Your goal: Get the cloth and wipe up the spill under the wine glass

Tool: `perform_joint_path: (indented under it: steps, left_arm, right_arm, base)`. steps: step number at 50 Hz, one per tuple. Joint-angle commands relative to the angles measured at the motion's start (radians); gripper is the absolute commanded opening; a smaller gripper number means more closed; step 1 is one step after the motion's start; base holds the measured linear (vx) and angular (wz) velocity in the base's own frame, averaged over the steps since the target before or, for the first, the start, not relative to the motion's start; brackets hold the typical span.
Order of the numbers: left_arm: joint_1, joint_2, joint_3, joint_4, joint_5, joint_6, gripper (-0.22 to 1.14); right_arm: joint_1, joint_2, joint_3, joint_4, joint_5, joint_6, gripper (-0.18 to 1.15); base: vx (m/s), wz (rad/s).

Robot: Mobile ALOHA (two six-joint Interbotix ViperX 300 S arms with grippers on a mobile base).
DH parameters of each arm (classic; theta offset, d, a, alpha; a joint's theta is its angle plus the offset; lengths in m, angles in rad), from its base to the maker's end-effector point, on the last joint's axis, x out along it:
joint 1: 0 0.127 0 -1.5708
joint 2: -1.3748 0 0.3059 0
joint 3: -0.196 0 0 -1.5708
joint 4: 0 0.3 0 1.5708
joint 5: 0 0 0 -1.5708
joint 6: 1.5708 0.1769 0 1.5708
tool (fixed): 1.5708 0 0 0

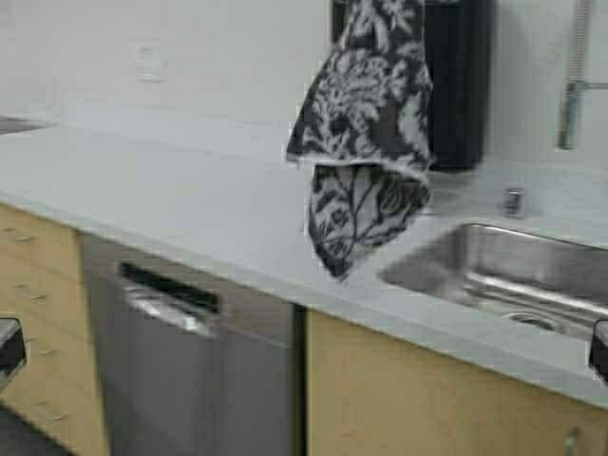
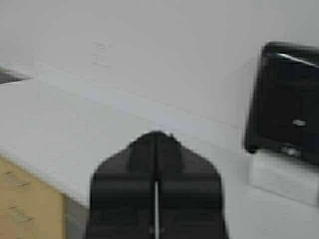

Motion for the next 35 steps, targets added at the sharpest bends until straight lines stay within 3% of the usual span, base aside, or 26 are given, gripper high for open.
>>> perform_joint_path:
  steps: [1,35]
  left_arm:
    - [0.002,0.021,-0.018,0.0,-0.003,0.002,0.02]
    - [0.002,0.031,-0.021,0.0,0.003,-0.017,0.02]
  right_arm:
    - [0.002,-0.021,0.005,0.003,-0.058,0.003,0.06]
    - [0.002,0.029,0.044,0.003,-0.153,0.002,0.06]
  base:
    - [-0.14,0.49]
    - [-0.13,0.42]
